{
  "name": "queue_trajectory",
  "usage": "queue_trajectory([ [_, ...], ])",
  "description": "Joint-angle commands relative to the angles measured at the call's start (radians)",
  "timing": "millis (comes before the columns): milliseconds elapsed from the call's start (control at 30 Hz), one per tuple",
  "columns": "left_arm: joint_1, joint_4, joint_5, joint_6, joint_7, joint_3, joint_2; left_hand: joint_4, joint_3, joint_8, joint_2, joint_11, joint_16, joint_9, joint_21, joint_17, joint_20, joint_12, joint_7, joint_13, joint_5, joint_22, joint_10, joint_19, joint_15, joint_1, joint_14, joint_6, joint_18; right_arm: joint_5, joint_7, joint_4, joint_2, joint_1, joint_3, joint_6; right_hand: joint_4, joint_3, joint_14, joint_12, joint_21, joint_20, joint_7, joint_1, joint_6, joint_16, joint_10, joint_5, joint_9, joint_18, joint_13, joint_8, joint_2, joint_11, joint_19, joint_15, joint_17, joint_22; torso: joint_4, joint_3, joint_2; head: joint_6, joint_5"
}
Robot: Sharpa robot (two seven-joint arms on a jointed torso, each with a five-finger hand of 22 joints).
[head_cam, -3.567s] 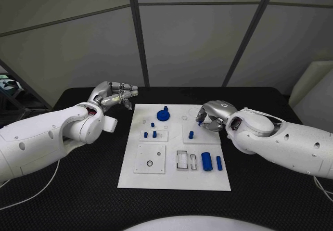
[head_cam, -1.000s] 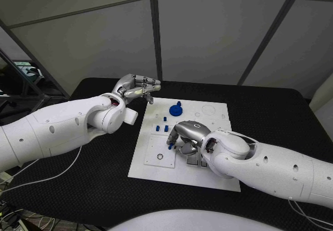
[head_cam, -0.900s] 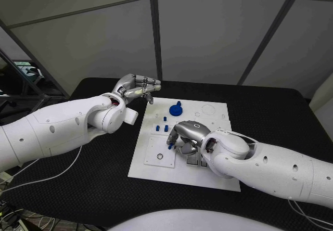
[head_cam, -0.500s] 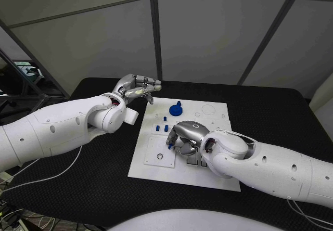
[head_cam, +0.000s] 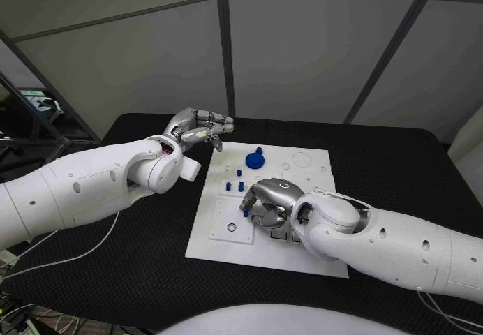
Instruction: Assemble the parts on the task board
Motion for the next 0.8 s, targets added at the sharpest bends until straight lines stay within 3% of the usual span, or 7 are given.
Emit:
queue_trajectory([
  [33, 0.002, -0.002, 0.004, 0.011, 0.001, 0.001, 0.002, 0.001, -0.006, -0.006, 0.008, 0.001, 0.007, -0.001, -0.005, -0.001, 0.005, 0.006, 0.003, 0.0, 0.001, -0.001, -0.006, -0.001, 0.001, -0.001, -0.005, -0.007, -0.019, 0.0, 0.013, 0.003, -0.003, 0.0, -0.001, -0.039, 0.001, -0.008, 0.021, 0.001, -0.006, -0.001, 0.0, -0.001, -0.007, -0.005, -0.009, 0.005, 0.0, 0.003, 0.002, -0.001, -0.007, -0.003, -0.007, 0.01, -0.003, -0.003, 0.0001, 0.0005, 0.0, 0.001, -0.001],
  [267, 0.002, -0.005, 0.004, 0.017, -0.004, 0.0, 0.003, 0.001, -0.007, -0.007, 0.008, 0.001, 0.007, -0.001, -0.005, -0.001, 0.005, 0.007, 0.003, 0.0, 0.001, -0.001, -0.008, -0.001, 0.001, -0.001, -0.006, -0.007, -0.018, 0.024, 0.037, 0.031, -0.038, 0.0, 0.0, -0.143, -0.005, -0.022, 0.016, 0.008, -0.025, 0.002, -0.006, 0.002, -0.04, -0.008, -0.049, 0.006, 0.0, 0.009, 0.004, -0.002, -0.014, -0.002, -0.022, 0.012, -0.014, -0.028, -0.0011, 0.0016, 0.0, 0.007, -0.003],
  [467, 0.001, -0.006, 0.004, 0.021, -0.004, -0.002, 0.002, 0.001, -0.007, -0.007, 0.008, 0.001, 0.007, -0.001, -0.006, -0.002, 0.005, 0.007, 0.004, 0.0, 0.001, -0.002, -0.009, -0.001, 0.001, -0.001, -0.006, -0.008, -0.018, 0.053, 0.038, 0.089, -0.109, 0.001, 0.002, -0.17, -0.005, -0.03, 0.015, 0.015, -0.029, 0.002, -0.009, 0.0, -0.049, -0.01, -0.051, 0.004, 0.0, 0.01, 0.006, -0.002, -0.018, -0.003, -0.025, 0.011, -0.018, -0.033, -0.0031, 0.0008, -0.001, 0.011, -0.008],
  [633, 0.001, -0.006, 0.004, 0.024, -0.003, -0.003, 0.001, 0.001, -0.008, -0.007, 0.008, 0.001, 0.007, -0.001, -0.006, -0.002, 0.005, 0.007, 0.003, 0.0, 0.001, -0.002, -0.01, -0.001, 0.001, 0.0, -0.006, -0.008, -0.018, 0.08, 0.026, 0.132, -0.179, 0.012, 0.031, -0.15, -0.001, -0.045, 0.013, 0.025, -0.034, 0.001, -0.014, -0.007, -0.05, -0.012, -0.053, 0.003, 0.002, 0.011, 0.006, 0.001, -0.023, -0.005, -0.028, 0.01, -0.025, -0.04, -0.0031, 0.0005, -0.001, 0.017, -0.016],
  [800, 0.0, -0.001, 0.004, 0.027, -0.002, -0.003, 0.0, 0.001, -0.008, -0.007, 0.008, 0.001, 0.007, -0.001, -0.006, -0.002, 0.005, 0.007, 0.003, 0.0, 0.001, -0.002, -0.01, -0.001, 0.001, 0.0, -0.006, -0.008, -0.018, 0.09, 0.006, 0.124, -0.225, 0.039, 0.058, -0.061, -0.005, -0.074, 0.014, 0.03, -0.043, 0.002, -0.026, 0.002, -0.059, -0.006, -0.088, 0.008, 0.002, 0.012, 0.006, 0.001, -0.026, -0.001, -0.032, 0.013, -0.02, -0.05, -0.0028, 0.0002, -0.001, 0.025, -0.027],
])
